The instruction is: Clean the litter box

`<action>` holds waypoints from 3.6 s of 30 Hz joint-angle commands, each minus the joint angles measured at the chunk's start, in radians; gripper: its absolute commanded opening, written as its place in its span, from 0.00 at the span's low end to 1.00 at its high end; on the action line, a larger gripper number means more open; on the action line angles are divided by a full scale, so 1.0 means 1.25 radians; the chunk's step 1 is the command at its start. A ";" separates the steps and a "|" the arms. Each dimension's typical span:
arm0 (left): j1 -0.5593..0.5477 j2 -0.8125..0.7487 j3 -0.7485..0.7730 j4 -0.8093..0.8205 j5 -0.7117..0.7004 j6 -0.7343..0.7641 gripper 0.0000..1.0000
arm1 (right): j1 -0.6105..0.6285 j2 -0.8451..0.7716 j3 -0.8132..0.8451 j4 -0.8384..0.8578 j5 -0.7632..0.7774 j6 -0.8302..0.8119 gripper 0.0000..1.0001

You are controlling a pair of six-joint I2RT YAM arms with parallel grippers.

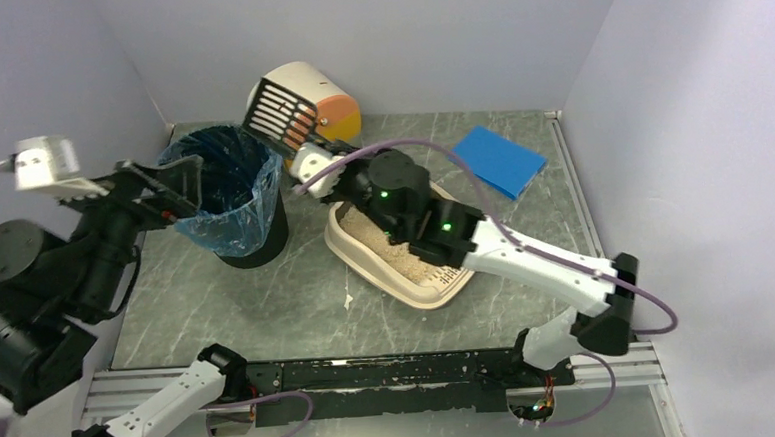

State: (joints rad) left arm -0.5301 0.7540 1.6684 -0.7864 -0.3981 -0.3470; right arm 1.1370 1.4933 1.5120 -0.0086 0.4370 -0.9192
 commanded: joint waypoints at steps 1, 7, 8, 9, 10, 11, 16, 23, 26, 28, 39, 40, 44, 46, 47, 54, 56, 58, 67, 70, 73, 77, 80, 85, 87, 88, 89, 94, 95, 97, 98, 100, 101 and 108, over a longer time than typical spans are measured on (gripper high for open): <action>-0.001 0.043 -0.034 0.024 0.078 0.016 0.98 | -0.033 -0.088 -0.056 -0.244 -0.045 0.375 0.00; -0.001 0.094 -0.063 0.058 0.141 0.006 0.92 | -0.063 -0.173 -0.148 -0.397 -0.087 0.591 0.00; -0.001 0.101 -0.073 0.062 0.144 0.004 0.92 | -0.071 -0.188 -0.155 -0.419 -0.094 0.618 0.00; -0.001 0.108 -0.081 0.066 0.152 0.002 0.91 | -0.078 -0.203 -0.162 -0.437 -0.106 0.636 0.00; -0.001 0.116 -0.092 0.071 0.160 0.000 0.91 | -0.084 -0.220 -0.168 -0.452 -0.121 0.649 0.00; -0.001 0.124 -0.101 0.075 0.170 -0.002 0.90 | -0.090 -0.237 -0.175 -0.465 -0.133 0.660 0.00; -0.001 0.208 -0.109 0.099 0.274 -0.016 0.82 | -0.122 -0.272 -0.142 -0.560 -0.181 0.717 0.00; -0.003 0.325 -0.122 0.171 0.453 -0.060 0.70 | -0.125 -0.275 -0.128 -0.619 -0.205 0.773 0.00; -0.006 0.361 -0.149 0.185 0.478 -0.068 0.69 | -0.130 -0.273 -0.122 -0.626 -0.208 0.783 0.00; -0.012 0.386 -0.163 0.188 0.490 -0.070 0.68 | -0.133 -0.277 -0.114 -0.627 -0.219 0.791 0.00; -0.071 0.488 -0.207 0.185 0.460 -0.055 0.65 | -0.136 -0.304 -0.079 -0.624 -0.240 0.803 0.02; -0.077 0.495 -0.209 0.180 0.450 -0.053 0.65 | -0.136 -0.308 -0.078 -0.622 -0.228 0.808 0.05; -0.094 0.508 -0.224 0.167 0.407 -0.048 0.64 | -0.137 -0.314 -0.063 -0.629 -0.193 0.811 0.08; -0.096 0.513 -0.231 0.164 0.396 -0.047 0.63 | -0.137 -0.317 -0.064 -0.629 -0.187 0.811 0.10; -0.097 0.515 -0.235 0.162 0.394 -0.046 0.63 | -0.137 -0.317 -0.068 -0.629 -0.187 0.810 0.12; -0.099 0.524 -0.211 0.156 0.368 -0.066 0.70 | -0.140 -0.293 -0.111 -0.648 -0.192 0.802 0.00; -0.097 0.531 -0.166 0.138 0.339 -0.076 0.75 | -0.146 -0.278 -0.119 -0.666 -0.192 0.804 0.00; -0.097 0.541 -0.124 0.123 0.321 -0.079 0.79 | -0.156 -0.269 -0.129 -0.674 -0.177 0.811 0.00; -0.072 0.621 -0.014 0.130 0.300 -0.089 0.86 | -0.261 -0.191 -0.188 -0.656 -0.211 0.809 0.00; -0.039 0.659 -0.008 0.145 0.328 -0.100 0.82 | -0.317 -0.141 -0.193 -0.616 -0.251 0.803 0.00; -0.019 0.693 -0.018 0.166 0.335 -0.100 0.77 | -0.362 -0.089 -0.206 -0.556 -0.301 0.822 0.00; 0.006 0.757 -0.028 0.184 0.381 -0.098 0.68 | -0.391 -0.004 -0.209 -0.513 -0.317 0.852 0.00; 0.007 0.784 -0.044 0.203 0.389 -0.094 0.66 | -0.402 0.044 -0.210 -0.487 -0.290 0.855 0.00; 0.007 0.839 -0.055 0.223 0.389 -0.078 0.65 | -0.409 0.103 -0.205 -0.443 -0.239 0.864 0.00; 0.006 0.861 -0.057 0.230 0.389 -0.066 0.64 | -0.410 0.122 -0.207 -0.432 -0.205 0.867 0.00; 0.006 0.868 -0.061 0.234 0.385 -0.063 0.63 | -0.410 0.130 -0.211 -0.426 -0.179 0.871 0.00; 0.006 0.874 -0.067 0.239 0.383 -0.062 0.63 | -0.411 0.139 -0.214 -0.419 -0.154 0.874 0.00; 0.006 0.890 -0.102 0.261 0.373 -0.063 0.65 | -0.412 0.179 -0.228 -0.366 -0.138 0.882 0.00; 0.006 0.895 -0.104 0.257 0.377 -0.062 0.65 | -0.411 0.177 -0.237 -0.347 -0.139 0.886 0.00; 0.006 0.904 -0.109 0.254 0.386 -0.057 0.64 | -0.410 0.163 -0.261 -0.304 -0.147 0.889 0.00; 0.006 0.905 -0.113 0.255 0.389 -0.055 0.63 | -0.410 0.153 -0.278 -0.271 -0.143 0.889 0.00; 0.006 0.903 -0.123 0.263 0.398 -0.053 0.60 | -0.410 0.130 -0.318 -0.219 -0.140 0.884 0.00; 0.005 0.902 -0.128 0.269 0.403 -0.052 0.59 | -0.409 0.121 -0.333 -0.196 -0.137 0.881 0.00; 0.001 0.906 -0.139 0.276 0.424 -0.043 0.52 | -0.406 0.077 -0.441 -0.024 -0.120 0.843 0.00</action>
State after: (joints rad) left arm -0.5201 1.8759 1.5105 -0.4736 0.0803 -0.4160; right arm 0.6415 1.6039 1.0027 -0.2245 0.1978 0.1593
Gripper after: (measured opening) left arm 0.525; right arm 0.263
